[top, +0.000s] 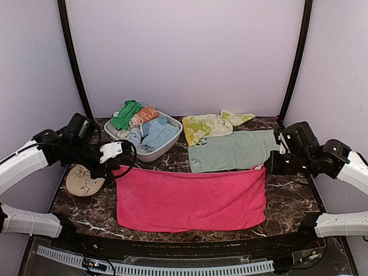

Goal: Roll the towels
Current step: Flatten out the towel from the towel pile.

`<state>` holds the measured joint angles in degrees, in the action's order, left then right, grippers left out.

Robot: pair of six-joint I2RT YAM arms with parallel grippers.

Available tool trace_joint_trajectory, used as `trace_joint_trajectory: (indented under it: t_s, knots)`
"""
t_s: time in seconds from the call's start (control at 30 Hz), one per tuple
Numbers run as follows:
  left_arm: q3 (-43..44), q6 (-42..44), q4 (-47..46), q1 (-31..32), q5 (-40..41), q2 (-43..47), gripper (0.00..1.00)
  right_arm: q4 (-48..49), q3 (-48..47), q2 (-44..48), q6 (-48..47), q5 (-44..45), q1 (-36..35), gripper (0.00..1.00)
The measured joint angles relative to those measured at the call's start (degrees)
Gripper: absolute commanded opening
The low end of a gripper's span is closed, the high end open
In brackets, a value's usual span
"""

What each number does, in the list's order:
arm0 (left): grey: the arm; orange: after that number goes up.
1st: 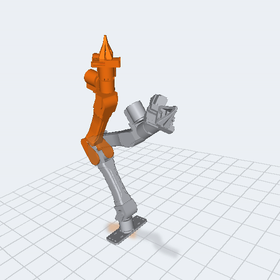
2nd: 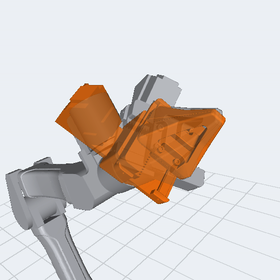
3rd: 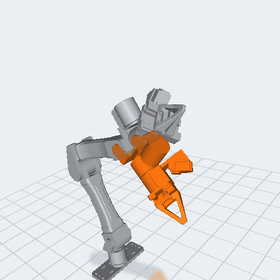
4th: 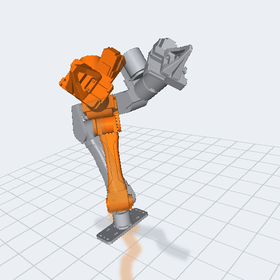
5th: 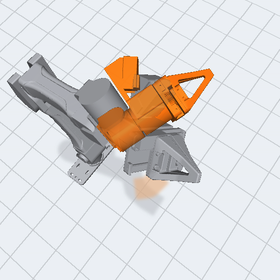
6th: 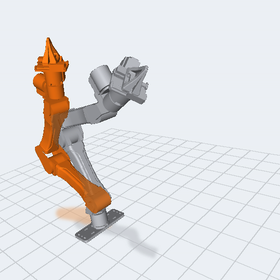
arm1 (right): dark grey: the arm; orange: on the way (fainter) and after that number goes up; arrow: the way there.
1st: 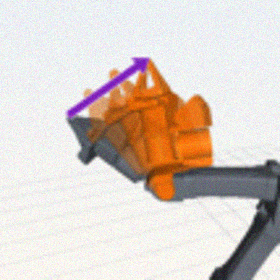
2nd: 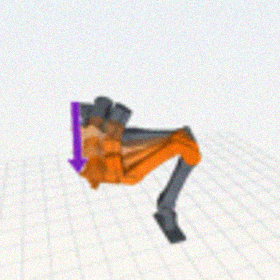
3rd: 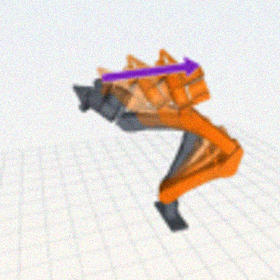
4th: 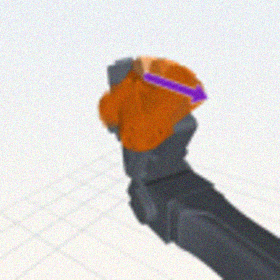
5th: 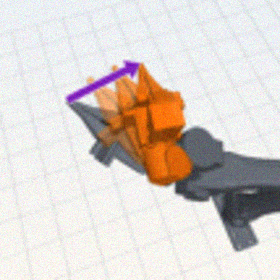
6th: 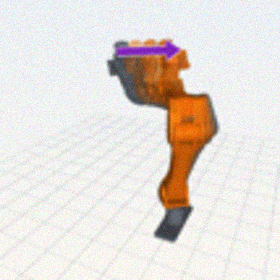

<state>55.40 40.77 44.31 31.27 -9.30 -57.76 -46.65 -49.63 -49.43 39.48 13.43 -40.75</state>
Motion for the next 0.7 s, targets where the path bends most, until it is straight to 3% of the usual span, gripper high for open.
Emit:
trace_joint_trajectory:
  t_s: [0.5, 0.7]
  knots:
    - [-9.53, 1.84, -34.49, -0.28, 18.67, -24.81, 0.0, 22.4, 5.09, -22.86, -3.43, 4.85, 4.7, 0.0]
    - [-10.54, 2.08, -44.11, -1.53, 22.58, -27.45, 0.0, 27.61, 4.87, -29.11, -5.03, 4.17, 7.96, 0.0]
